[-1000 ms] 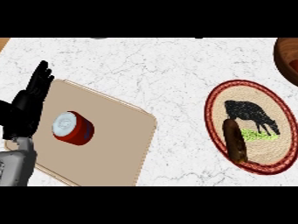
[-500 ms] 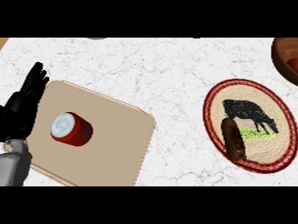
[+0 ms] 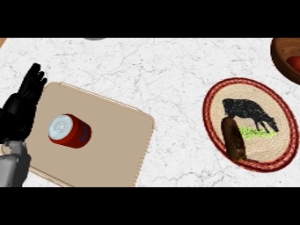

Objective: Pick the bell pepper from the placemat and place it in the bowl

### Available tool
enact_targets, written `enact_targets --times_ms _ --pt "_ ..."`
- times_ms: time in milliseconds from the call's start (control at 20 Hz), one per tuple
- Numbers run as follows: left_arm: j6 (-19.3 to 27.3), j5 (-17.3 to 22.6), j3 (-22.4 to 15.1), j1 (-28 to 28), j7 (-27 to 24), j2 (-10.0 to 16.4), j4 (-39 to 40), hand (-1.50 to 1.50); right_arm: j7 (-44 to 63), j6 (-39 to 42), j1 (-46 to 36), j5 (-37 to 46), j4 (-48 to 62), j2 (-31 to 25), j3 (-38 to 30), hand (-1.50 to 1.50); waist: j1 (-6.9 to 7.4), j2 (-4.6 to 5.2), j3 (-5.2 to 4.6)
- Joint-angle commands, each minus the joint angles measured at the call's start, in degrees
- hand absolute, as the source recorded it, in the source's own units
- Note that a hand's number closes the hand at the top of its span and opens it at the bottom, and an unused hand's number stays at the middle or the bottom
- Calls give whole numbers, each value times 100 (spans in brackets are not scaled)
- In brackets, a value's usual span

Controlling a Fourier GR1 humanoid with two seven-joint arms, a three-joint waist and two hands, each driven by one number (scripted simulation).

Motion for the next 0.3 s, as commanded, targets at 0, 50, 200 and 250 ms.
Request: enact_targets --times_ms 0,50,200,250 --pt "-63 48 10 28 118 42 -59 0 -230 842 294 -207 52 -197 -185 -150 -30 -37 16" --pt "-38 36 78 73 -61 52 44 0 -116 761 230 -262 4 -266 -237 -150 18 -5 10" --pt "26 -13 -3 -54 101 7 -70 0 -82 1000 276 -370 -72 -273 -317 -150 2 -37 13" --pt "49 -30 31 26 -7 -4 12 0 -158 1143 414 -411 -72 -258 -347 -150 -50 -36 13"
